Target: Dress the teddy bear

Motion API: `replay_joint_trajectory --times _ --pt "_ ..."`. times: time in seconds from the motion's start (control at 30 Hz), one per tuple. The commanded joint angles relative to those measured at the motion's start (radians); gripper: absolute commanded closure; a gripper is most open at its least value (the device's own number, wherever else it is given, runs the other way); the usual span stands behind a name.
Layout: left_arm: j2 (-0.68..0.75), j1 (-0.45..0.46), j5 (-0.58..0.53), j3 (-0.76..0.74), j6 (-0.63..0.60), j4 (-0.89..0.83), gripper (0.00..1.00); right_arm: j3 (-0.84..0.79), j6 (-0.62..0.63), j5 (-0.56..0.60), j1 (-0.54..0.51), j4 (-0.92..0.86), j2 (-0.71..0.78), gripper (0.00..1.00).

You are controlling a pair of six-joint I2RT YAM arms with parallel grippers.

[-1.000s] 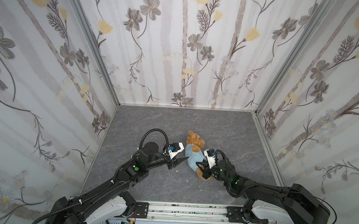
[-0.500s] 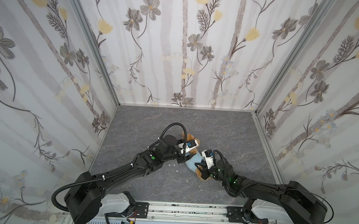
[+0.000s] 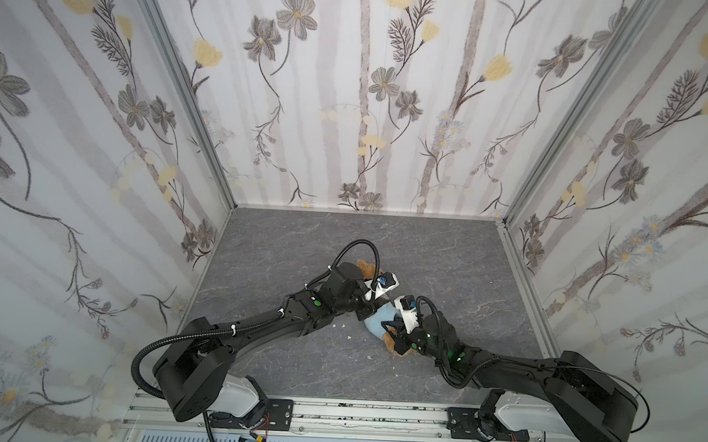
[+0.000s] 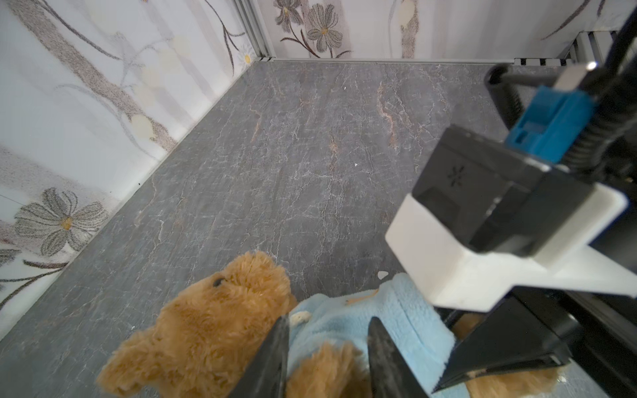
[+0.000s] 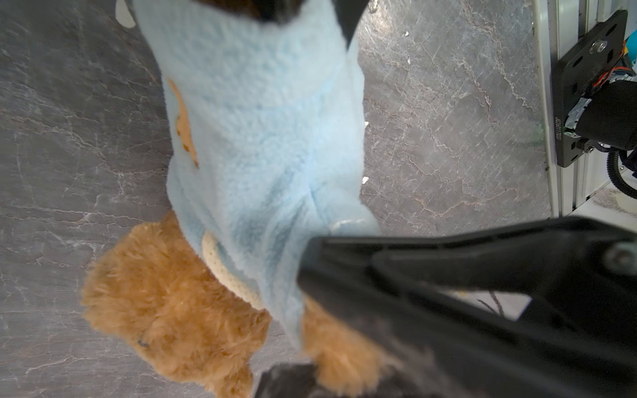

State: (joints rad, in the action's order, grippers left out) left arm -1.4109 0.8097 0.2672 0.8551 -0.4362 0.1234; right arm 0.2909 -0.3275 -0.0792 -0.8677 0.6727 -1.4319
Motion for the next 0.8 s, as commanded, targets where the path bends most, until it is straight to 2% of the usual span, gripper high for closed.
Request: replay_joint_trajectory --times 0.0,0.07,0.23,0.4,0.57,0.77 --pt "0.006 -0.003 0.007 -0.004 0.021 0.001 0.74 0.006 0.011 0.008 -0.002 0.017 0.015 1.00" --pt "0.010 -0.008 0.018 -0.005 0.026 0.001 0.79 -0.001 0.016 0.013 -0.001 0.012 0.025 1.00" --pt "0.008 -0.014 0.028 0.009 0.068 0.002 1.00 -0.024 0.006 0.050 -0.002 0.004 0.054 1.00" --pt "0.032 -0.036 0.043 0.012 0.154 0.032 1.00 -0.030 -0.015 0.086 -0.003 -0.020 0.057 1.00" --pt "0.098 -0.068 0.068 -0.053 0.274 0.171 1.00 -0.047 -0.064 0.101 -0.002 -0.019 0.040 1.00" --pt "0.121 -0.085 -0.001 -0.120 0.347 0.227 1.00 -0.055 -0.108 0.081 -0.003 -0.019 0.031 1.00"
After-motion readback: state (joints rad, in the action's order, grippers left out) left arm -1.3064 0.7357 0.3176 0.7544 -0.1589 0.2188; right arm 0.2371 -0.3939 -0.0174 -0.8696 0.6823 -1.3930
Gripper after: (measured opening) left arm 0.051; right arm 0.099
